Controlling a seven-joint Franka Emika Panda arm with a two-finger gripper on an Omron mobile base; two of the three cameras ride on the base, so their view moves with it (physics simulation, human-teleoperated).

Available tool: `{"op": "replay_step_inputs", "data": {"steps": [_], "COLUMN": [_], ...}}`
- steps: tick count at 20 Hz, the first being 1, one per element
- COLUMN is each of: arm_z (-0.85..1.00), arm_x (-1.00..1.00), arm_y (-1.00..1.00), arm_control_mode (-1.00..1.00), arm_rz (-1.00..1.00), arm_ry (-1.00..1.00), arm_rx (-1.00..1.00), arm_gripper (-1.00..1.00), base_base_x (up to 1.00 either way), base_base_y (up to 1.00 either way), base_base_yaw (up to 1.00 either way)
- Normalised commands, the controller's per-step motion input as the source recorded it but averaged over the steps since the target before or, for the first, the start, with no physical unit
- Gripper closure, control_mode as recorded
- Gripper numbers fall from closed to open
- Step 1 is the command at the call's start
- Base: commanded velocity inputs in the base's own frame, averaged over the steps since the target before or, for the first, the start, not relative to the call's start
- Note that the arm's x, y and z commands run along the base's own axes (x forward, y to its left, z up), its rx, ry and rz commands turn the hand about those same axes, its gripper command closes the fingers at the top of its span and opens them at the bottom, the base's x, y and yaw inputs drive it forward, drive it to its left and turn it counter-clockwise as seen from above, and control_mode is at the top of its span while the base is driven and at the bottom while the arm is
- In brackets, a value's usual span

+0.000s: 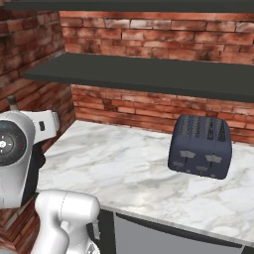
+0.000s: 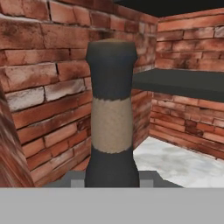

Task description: Get the candle and the liquor from the cabinet and move them to the dining counter.

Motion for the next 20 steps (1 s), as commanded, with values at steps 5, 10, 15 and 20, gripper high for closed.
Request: {"op": "replay_step_inputs", "data": {"steps": [5, 10, 15, 20], "arm_z": [0.0, 0.0, 0.0, 0.0], "arm_x": [0.0, 0.0, 0.0, 0.0], "arm_y": [0.0, 0.0, 0.0, 0.0], "arm_control_mode": [-1.0, -1.0, 1.0, 1.0], "arm_rz": [0.0, 0.0, 0.0, 0.0], "arm_ry": [0.0, 0.0, 0.0, 0.0], "arm_rx": [0.0, 0.0, 0.0, 0.0], "arm_gripper": [1.0, 1.0, 1.0, 1.0], "base_base_x": [0.0, 0.0, -0.03, -0.45], "base_base_y": [0.0, 0.0, 0.0, 0.0], "base_base_yaw": [0.0, 0.0, 0.0, 0.0]}}
